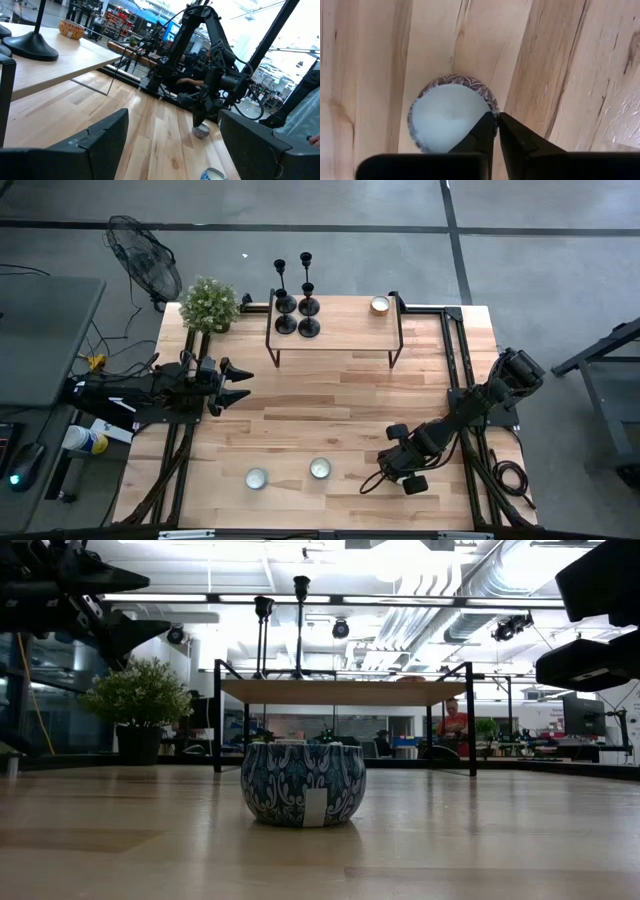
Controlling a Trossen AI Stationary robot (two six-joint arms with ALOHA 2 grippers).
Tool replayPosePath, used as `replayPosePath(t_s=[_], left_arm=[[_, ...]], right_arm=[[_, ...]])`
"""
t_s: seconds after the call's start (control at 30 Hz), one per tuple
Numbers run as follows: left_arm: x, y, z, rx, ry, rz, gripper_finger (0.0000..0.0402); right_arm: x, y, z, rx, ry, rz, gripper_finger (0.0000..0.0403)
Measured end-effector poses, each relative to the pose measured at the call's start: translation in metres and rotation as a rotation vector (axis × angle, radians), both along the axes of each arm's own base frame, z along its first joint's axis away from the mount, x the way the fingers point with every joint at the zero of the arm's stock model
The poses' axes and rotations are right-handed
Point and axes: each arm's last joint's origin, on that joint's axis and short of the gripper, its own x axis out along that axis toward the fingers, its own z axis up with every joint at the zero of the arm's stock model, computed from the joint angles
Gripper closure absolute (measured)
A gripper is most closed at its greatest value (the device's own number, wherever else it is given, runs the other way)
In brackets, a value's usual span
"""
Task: Pick & Place candle stick holders
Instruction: Put the red scented candle on the shelf
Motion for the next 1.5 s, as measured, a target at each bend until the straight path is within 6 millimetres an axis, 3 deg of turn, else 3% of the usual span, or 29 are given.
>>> replayPosePath(t_s=[0.27,0.43,0.97,1.23,1.5], left_arm=[[0.000,0.000,0.000,0.000,0.000,0.000,0.0098],[0.000,0.000,0.000,0.000,0.000,0.000,0.0098],[0.000,0.000,0.000,0.000,0.000,0.000,0.0098],[0.000,0.000,0.000,0.000,-0.001,0.000,0.0098],[0.000,0.000,0.000,0.000,0.000,0.000,0.0098]], right_arm=[[0.001,0.001,0.001,0.020,-0.001,-0.001,0.0399],[0.007,0.001,0.012,0.022,-0.004,-0.017,0.0401],[0.036,-0.020,0.094,-0.072,-0.003,-0.123,0.0402],[0.045,-0.042,0.134,-0.114,-0.018,-0.163,0.0403],[0.062,-0.092,0.163,-0.141,-0.078,-0.304,0.0403]])
